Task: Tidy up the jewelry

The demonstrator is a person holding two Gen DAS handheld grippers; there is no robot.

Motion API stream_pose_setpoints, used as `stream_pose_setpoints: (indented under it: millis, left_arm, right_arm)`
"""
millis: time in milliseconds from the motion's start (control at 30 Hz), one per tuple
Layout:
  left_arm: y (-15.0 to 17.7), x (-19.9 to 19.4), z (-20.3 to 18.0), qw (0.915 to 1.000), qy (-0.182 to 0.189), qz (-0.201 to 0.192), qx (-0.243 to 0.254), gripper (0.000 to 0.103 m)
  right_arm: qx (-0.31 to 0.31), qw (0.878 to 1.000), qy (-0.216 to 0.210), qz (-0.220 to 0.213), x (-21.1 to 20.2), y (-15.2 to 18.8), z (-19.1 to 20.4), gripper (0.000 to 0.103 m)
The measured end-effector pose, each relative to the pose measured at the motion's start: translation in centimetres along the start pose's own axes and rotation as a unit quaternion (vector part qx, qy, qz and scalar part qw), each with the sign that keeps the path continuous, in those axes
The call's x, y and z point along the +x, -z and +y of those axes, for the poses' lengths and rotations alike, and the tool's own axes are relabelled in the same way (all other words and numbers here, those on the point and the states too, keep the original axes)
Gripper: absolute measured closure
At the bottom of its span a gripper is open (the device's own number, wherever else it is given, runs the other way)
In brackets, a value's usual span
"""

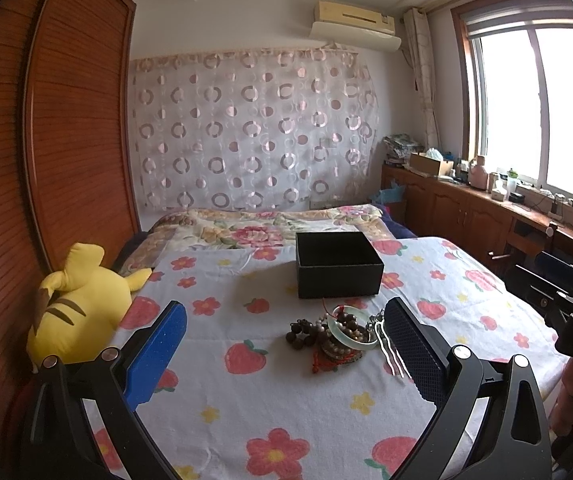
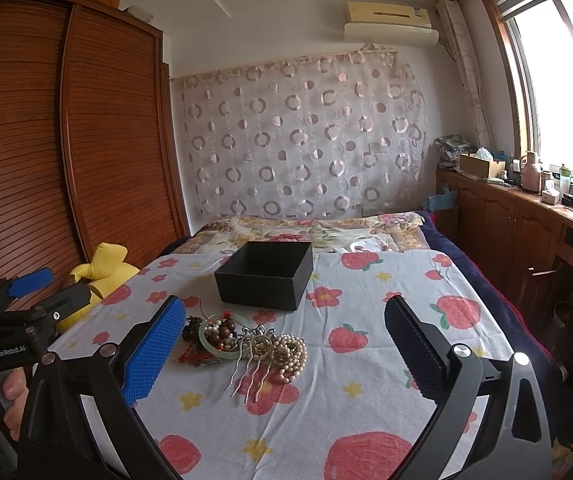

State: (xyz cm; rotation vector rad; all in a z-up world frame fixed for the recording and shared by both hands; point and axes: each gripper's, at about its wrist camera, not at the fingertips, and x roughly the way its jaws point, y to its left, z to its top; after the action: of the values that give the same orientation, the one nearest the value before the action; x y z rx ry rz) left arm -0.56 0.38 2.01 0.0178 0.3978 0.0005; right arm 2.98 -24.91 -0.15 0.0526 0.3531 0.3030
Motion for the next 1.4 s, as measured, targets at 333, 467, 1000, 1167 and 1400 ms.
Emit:
stream_pose_setpoints:
  millis: [333,467,1000,1167,1400]
  left_arm:
    - [-0.2,-0.7,0.4,1.0,0.0,0.002,-0.003,0.007]
    - [0.0,-0.4,0.8,0.9999,0.0,0.01,-0.004,0.007]
    - [3.2,4.7,1.1,0.9973,0.021,0.07,0.003,0.007]
    - [4.0,6.0,0.8,0.9956,0.022,0.09,0.013,0.007]
    - [4.7,7.3,0.8,0.993,0.032,0.113,0.017,0.007]
  right_arm:
    - [0.002,1.0,-0.002,0.003,-0.2,-0.1,0.0,0.002]
    - [0.004,1.0,-0.004,0.01,-0.3,0.2,0.5,0.002]
    - [-0.04,0.996,-0.027,0.076,4.3,2.5,-2.7,0.021]
    - [-0.061,0.989,-0.048,0.123,6.8,3.2,-3.2,0.035]
    - [-0.075,0.976,-0.089,0.187,10.2,4.2,-2.2,0.052]
